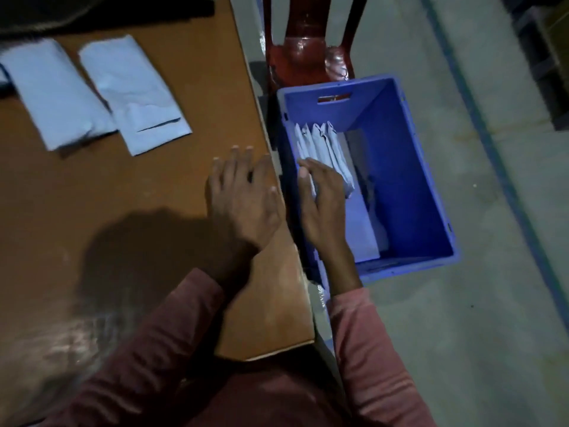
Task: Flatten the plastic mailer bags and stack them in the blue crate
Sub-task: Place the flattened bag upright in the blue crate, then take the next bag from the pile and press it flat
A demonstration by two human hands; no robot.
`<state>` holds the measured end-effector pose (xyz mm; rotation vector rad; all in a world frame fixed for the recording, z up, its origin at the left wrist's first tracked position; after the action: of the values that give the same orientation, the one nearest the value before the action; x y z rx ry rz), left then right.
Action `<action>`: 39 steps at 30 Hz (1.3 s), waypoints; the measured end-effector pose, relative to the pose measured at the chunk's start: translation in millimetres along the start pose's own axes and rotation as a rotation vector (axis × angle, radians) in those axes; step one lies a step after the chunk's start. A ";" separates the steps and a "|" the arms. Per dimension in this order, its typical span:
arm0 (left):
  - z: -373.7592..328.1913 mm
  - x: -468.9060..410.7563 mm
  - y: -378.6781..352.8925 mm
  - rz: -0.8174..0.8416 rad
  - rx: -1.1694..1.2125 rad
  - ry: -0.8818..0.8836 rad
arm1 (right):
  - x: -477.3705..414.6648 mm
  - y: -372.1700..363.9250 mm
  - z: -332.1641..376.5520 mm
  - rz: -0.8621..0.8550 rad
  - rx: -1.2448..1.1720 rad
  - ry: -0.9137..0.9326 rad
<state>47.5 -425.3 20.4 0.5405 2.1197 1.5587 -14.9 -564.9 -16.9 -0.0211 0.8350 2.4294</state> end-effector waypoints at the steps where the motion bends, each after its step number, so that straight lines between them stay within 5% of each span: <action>1: 21.3 16.2 14.0 -0.054 0.009 0.021 | 6.1 -10.8 25.6 0.009 0.015 0.038; 15: 268.8 147.4 96.9 -0.259 0.145 0.224 | 77.0 -195.7 207.2 0.273 0.134 0.265; 18: 306.7 163.0 104.0 -0.331 0.029 0.409 | 79.2 -223.9 224.9 0.343 0.110 0.269; 22: 378.4 154.3 93.3 -0.199 -0.017 0.715 | 90.7 -254.1 249.5 0.453 0.063 0.263; 25: 411.0 140.0 83.9 -0.055 0.000 0.782 | 94.1 -267.3 254.4 0.501 0.038 0.241; 28: 412.3 137.7 85.3 -0.063 0.080 0.625 | 90.2 -266.6 245.9 0.504 0.033 0.237; 33: 365.7 149.9 77.7 -0.046 0.329 0.039 | 88.4 -238.6 233.5 0.393 0.041 0.233; 39: 313.7 136.8 62.2 0.112 0.415 -0.107 | 98.3 -209.2 207.3 0.294 0.091 0.214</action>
<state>116.5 -86.6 -18.4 0.8728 2.3712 1.1111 44.3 -261.6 13.9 -0.1353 1.1112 2.6935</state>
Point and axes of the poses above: each hand's wrist, its own x-axis away from the middle knuckle, its own y-axis out of the back of the hand, z = x × y, the point moved 5 cm from there along -x, towards the middle knuckle, and after that the axes turned 6 degrees about z, right-handed, at the moved point
